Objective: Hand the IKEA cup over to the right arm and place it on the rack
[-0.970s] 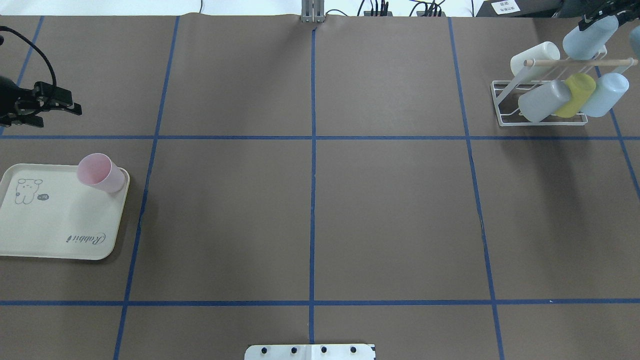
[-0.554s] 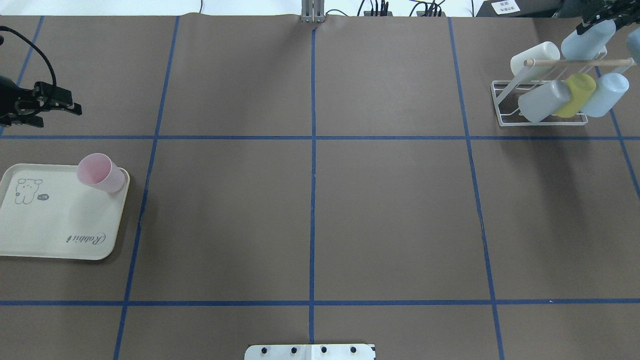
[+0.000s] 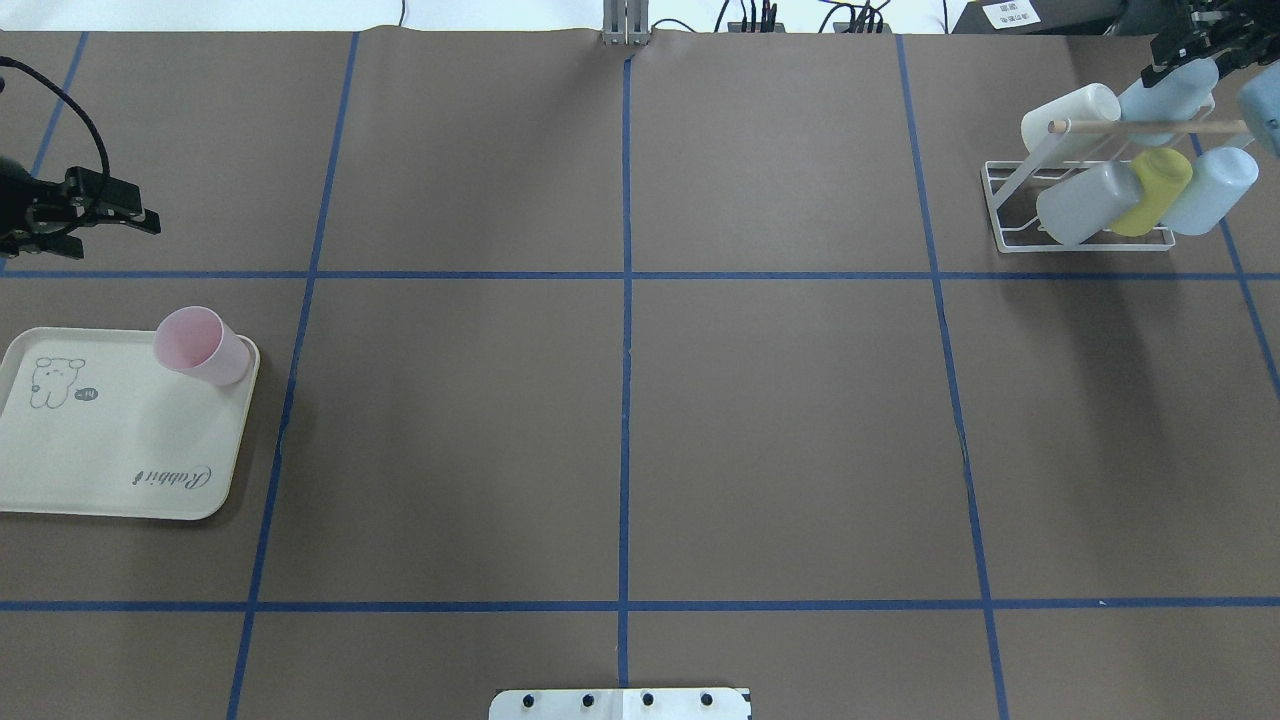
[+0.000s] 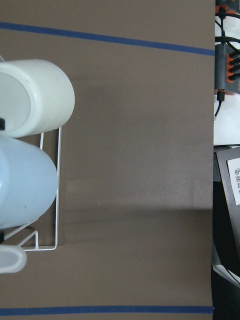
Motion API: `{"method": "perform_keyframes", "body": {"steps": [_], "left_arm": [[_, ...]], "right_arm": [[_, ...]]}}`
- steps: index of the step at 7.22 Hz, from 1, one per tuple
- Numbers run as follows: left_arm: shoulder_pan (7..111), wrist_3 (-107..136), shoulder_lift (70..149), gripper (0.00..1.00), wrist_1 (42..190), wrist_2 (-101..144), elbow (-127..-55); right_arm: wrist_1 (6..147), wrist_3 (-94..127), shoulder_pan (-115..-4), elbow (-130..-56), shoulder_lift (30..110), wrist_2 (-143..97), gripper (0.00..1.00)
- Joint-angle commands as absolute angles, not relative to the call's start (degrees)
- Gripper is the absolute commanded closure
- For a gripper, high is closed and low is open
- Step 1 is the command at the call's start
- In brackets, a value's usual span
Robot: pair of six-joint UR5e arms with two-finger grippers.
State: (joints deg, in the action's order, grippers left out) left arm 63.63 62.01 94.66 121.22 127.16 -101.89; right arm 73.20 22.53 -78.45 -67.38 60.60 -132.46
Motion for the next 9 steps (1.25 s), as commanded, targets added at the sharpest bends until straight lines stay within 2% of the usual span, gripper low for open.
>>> {"method": "perform_keyframes", "body": {"steps": [1,2,6,9], "left_arm": [[63.5,61.2,93.1,0.02,121.3,126.2,-101.9],[61.7,61.3,92.0,0.02,121.3,124.8,-101.9],[55.2,62.1,90.2,0.03,121.2,121.2,-101.9],[53.4,62.2,90.0,0.15,121.1,121.2,-101.0]], "right_arm": [[73.1,22.5,-77.8,-66.6,60.1,-132.4,0.09],[73.1,22.6,-77.5,-66.6,60.0,-132.4,0.03],[73.2,23.0,-77.3,-67.2,58.2,-132.6,0.02],[73.3,23.5,-78.0,-69.0,56.5,-136.9,0.02]]}}
